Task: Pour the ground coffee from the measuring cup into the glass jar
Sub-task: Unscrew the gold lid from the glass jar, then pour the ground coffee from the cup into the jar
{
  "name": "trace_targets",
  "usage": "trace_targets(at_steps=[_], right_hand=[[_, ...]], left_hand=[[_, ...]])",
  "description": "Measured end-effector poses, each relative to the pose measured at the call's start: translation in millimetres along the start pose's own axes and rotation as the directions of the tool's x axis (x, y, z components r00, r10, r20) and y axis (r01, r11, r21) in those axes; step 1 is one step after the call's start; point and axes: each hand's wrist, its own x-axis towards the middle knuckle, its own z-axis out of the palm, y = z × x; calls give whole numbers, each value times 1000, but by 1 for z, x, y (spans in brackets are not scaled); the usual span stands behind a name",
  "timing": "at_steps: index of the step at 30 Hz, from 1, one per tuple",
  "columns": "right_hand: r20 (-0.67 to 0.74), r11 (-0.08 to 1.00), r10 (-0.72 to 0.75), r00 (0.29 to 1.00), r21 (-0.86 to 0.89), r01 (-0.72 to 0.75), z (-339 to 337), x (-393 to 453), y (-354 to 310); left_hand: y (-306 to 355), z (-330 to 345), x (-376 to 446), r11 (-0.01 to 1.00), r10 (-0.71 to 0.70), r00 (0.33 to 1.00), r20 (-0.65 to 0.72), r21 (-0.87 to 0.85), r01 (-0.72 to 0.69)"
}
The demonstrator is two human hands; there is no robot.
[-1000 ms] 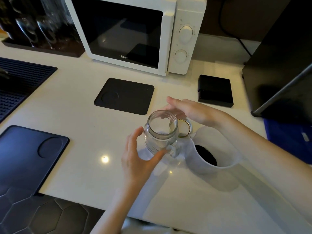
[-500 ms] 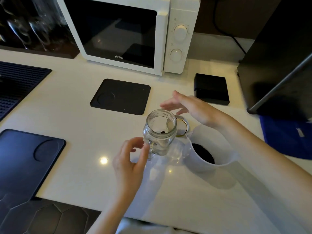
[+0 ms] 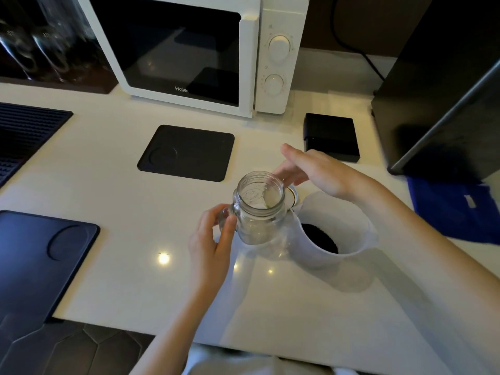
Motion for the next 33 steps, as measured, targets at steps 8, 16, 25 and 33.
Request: trace_targets(at_steps=[8, 16, 25, 33], right_hand=[[-134, 999, -45, 990, -25, 42, -7, -25, 17], [-700, 957, 112, 705, 266, 112, 13, -90, 76], [-763, 904, 303, 571, 420, 82, 65, -107, 96], [-704, 687, 490, 514, 675, 269, 65, -91, 89]], left_hand=[[-10, 6, 1, 992, -38, 999, 26, -120, 40], [-21, 18, -3, 978, -110, 994, -18, -181, 105], [-23, 18, 0, 962, -171, 985, 31, -208, 174], [-19, 17, 4, 934, -201, 978, 52, -292, 208]])
